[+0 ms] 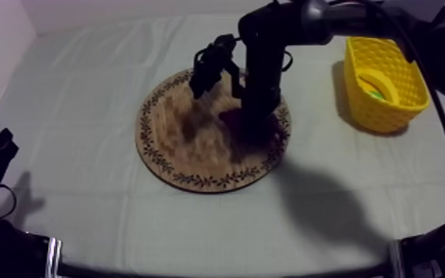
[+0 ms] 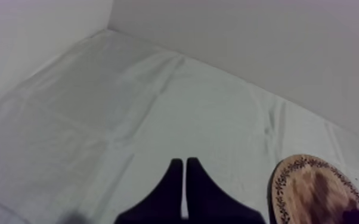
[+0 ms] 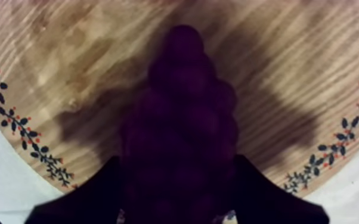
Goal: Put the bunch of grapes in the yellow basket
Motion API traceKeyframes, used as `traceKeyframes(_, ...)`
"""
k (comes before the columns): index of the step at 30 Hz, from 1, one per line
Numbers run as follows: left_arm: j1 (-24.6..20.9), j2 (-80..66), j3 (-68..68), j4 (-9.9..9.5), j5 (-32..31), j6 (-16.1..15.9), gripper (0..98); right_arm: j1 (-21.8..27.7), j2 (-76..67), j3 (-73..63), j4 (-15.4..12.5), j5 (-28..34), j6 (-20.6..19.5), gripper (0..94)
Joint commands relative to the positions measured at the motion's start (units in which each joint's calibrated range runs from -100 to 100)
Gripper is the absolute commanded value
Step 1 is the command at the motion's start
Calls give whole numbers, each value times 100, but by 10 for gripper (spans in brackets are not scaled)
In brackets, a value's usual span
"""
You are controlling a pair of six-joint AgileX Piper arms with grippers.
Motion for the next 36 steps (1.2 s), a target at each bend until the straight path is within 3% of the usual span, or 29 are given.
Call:
traceKeyframes(1,-1,3,4,1,3,-1,0,13,-180,23,35,-4,-8,247)
traceKeyframes(14,-1,3,4,1,3,-1,0,202,-1831,-627,-27,901,214,260)
traceKeyframes(23,-1,3,4,1,3,-1,0,495,-2539,-745,-38,1268,1,269)
traceKeyframes(36,-1,3,4,1,3,-1,0,1711,-3360,127,44,1212,-412,286)
